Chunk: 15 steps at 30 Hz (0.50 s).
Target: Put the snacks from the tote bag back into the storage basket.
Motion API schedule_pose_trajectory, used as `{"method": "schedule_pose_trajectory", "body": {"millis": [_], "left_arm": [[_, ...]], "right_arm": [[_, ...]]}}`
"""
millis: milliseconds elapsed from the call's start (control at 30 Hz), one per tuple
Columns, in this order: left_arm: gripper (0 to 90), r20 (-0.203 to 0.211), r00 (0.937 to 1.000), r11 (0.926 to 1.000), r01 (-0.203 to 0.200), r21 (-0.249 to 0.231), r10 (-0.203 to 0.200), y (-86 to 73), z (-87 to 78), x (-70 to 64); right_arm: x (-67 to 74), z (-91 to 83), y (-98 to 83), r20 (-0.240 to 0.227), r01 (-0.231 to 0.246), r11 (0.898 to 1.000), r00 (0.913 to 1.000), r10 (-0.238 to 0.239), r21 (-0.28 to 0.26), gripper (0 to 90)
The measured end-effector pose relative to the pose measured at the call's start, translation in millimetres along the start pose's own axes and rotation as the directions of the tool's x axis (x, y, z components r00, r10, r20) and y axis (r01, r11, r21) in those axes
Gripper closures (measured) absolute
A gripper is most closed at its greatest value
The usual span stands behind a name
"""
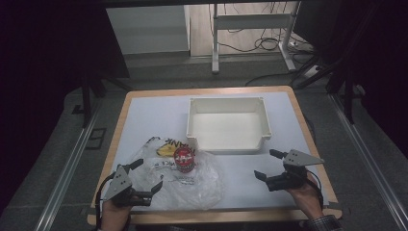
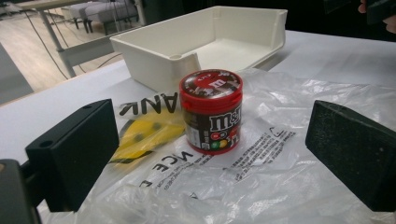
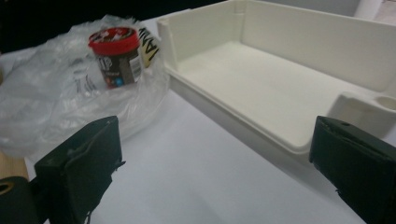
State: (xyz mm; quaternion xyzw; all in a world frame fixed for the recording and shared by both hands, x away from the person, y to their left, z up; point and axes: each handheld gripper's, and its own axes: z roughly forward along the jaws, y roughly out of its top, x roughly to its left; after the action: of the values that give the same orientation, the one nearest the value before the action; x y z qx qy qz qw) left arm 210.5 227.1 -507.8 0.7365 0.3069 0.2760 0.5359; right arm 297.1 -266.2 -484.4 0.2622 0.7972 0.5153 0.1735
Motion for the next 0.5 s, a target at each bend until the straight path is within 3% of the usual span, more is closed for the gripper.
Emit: {"method": "schedule_pose_trajectory", "body": {"millis": [167,333,500], "left_arm": [[2.4,-0.003,0.9999,0.9999,0.016,-0.004,-0.016,-0.9,-1.6,1.6],[2.3,-0.004,0.9997,0.9997,0.025,-0.006,-0.025,-1.3,-1.4,2.1],[2.3,-0.023,0.9996,0.9998,0.017,-0.01,-0.017,-1.8,-1.9,1.3]], "right_arm": [[5.8,6.7,-1.4,-0.033,0.071,0.996,0.997,-0.07,0.05,3.0],[7.7,6.5,-0.2,-0.045,0.086,0.996,0.9955,-0.084,0.04,3.0],[4.9,7.3,-1.2,-0.052,0.071,0.997,0.9962,-0.069,0.039,3.0]]}}
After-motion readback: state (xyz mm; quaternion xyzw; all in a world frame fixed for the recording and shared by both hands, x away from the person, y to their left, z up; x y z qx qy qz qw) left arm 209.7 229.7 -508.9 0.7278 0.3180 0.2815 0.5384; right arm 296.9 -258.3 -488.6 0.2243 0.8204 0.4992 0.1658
